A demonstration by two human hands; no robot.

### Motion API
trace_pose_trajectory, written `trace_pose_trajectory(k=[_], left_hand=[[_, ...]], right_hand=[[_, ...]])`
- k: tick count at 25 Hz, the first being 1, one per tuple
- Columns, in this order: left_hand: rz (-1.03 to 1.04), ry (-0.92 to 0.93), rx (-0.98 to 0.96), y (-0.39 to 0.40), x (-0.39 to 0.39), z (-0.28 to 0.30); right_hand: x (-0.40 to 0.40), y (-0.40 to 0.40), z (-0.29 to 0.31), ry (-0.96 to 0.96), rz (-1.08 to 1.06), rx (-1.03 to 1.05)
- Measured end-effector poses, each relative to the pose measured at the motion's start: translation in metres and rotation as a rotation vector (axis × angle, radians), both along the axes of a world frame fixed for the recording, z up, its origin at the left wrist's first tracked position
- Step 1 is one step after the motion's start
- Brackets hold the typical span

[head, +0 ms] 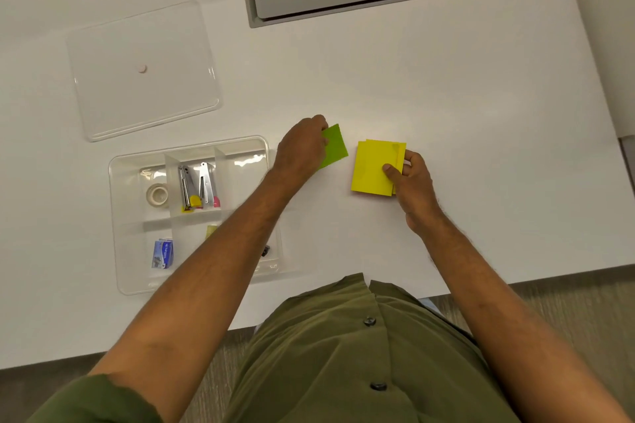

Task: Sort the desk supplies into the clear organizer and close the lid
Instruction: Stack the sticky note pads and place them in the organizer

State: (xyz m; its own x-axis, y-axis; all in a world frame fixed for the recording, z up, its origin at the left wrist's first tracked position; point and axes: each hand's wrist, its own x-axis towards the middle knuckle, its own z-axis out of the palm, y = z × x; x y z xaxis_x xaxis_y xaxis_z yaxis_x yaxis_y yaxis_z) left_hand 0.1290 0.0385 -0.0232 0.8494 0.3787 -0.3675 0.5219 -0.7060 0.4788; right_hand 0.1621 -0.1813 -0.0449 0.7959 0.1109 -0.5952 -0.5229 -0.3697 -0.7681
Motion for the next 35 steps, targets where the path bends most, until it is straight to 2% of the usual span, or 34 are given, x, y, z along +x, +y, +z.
trace_pose_trajectory(k=[4, 6, 11, 17, 27, 29, 32, 35], left_hand=[[0.424, -0.191, -0.447, -0.014, -0.025, 0.020], [0.528, -0.236, -0.619, -0.020, -0.043, 0.022], [0.639, -0.310, -0.667, -0.028, -0.086, 0.026], [0.715, -0.358, -0.737, -0.018, -0.123, 0.033], [0.694, -0.408, -0.559, 0.033, -0.166, 0.049], [0.601, -0.385, -0.447, 0.047, -0.177, 0.054], [0.383, -0.348, -0.119, 0.073, -0.207, 0.049], [0.198, -0.202, 0.104, 0.096, -0.242, 0.032]], right_hand=[[-0.012, 0.008, 0.014, -0.014, 0.029, 0.021], [-0.020, 0.017, 0.027, -0.012, 0.040, 0.053], [-0.048, 0.048, 0.061, -0.015, 0.115, 0.138], [-0.089, 0.082, 0.076, -0.059, 0.253, 0.127], [-0.121, 0.139, 0.077, -0.202, 0.472, 0.073], [-0.121, 0.152, 0.077, -0.218, 0.448, 0.074], [-0.119, 0.171, 0.079, -0.265, 0.442, 0.011], [-0.118, 0.184, 0.078, -0.313, 0.496, -0.106]])
